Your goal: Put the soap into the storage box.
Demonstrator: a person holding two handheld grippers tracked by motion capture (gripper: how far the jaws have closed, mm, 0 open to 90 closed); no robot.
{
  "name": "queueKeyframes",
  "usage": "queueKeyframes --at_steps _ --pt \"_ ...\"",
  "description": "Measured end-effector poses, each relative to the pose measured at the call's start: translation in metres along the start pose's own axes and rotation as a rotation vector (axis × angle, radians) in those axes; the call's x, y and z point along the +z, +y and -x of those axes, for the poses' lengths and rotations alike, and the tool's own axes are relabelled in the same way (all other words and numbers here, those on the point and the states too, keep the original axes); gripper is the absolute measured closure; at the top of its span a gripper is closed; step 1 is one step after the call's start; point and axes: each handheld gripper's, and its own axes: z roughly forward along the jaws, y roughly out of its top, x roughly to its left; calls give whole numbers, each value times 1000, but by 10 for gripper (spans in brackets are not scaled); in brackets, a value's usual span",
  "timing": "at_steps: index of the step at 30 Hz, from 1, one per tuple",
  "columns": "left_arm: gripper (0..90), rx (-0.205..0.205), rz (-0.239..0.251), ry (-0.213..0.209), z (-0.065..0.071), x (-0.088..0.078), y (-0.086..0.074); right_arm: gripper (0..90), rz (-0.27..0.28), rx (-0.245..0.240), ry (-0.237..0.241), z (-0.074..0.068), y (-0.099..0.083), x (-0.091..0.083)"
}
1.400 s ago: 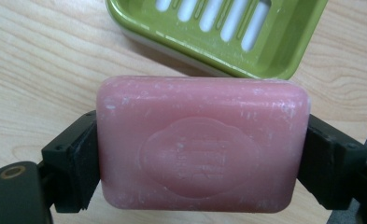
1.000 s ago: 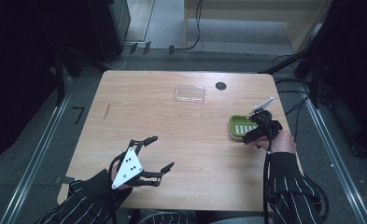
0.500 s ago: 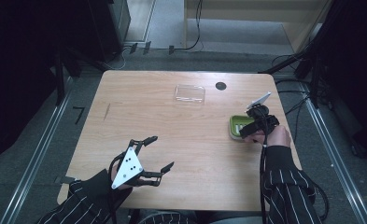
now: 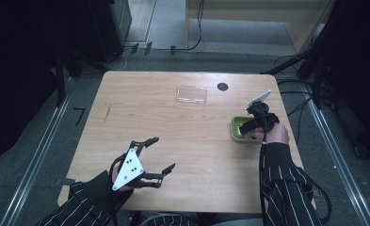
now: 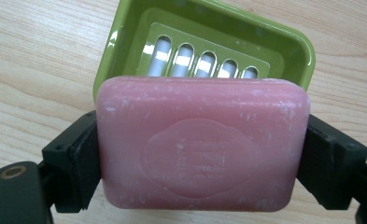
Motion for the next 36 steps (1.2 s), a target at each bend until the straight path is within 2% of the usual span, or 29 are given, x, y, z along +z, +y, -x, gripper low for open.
queueKeyframes --at_steps 14,24,36 --pt "135 0 0 1 0 0 0 136 21 63 4 1 10 12" --pt "135 -2 1 2 0 0 0 136 36 128 2 3 14 25" --pt "135 -3 1 4 -1 -1 0 136 28 156 6 3 18 36"
